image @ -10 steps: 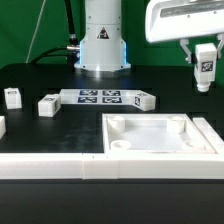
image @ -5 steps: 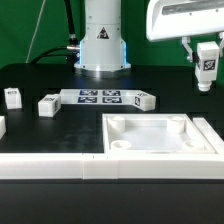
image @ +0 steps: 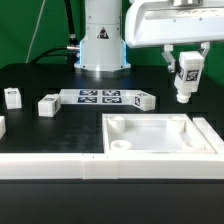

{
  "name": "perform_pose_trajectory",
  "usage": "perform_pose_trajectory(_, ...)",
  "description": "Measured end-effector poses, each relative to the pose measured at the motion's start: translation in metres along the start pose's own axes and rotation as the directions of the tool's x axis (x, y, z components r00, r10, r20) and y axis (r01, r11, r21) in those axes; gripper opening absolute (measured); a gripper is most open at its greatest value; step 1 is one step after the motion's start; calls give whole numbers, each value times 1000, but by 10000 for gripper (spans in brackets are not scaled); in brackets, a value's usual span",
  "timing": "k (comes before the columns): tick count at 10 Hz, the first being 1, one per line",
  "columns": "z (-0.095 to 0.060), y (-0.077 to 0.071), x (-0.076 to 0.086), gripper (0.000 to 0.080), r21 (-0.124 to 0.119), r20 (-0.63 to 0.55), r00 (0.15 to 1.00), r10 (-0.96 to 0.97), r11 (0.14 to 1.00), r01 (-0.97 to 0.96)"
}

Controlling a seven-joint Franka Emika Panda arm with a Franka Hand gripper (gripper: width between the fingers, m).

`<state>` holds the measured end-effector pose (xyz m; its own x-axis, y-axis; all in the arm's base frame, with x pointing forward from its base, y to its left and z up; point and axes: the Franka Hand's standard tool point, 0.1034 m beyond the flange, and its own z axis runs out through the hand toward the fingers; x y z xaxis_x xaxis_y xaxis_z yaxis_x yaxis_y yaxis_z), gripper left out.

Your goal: Assemble one leg

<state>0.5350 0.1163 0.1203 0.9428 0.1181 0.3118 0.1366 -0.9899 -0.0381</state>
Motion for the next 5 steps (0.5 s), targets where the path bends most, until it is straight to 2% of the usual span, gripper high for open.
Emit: perform_pose_trajectory(5,2,-2,0,291,2,2,1000,-4,1000,4)
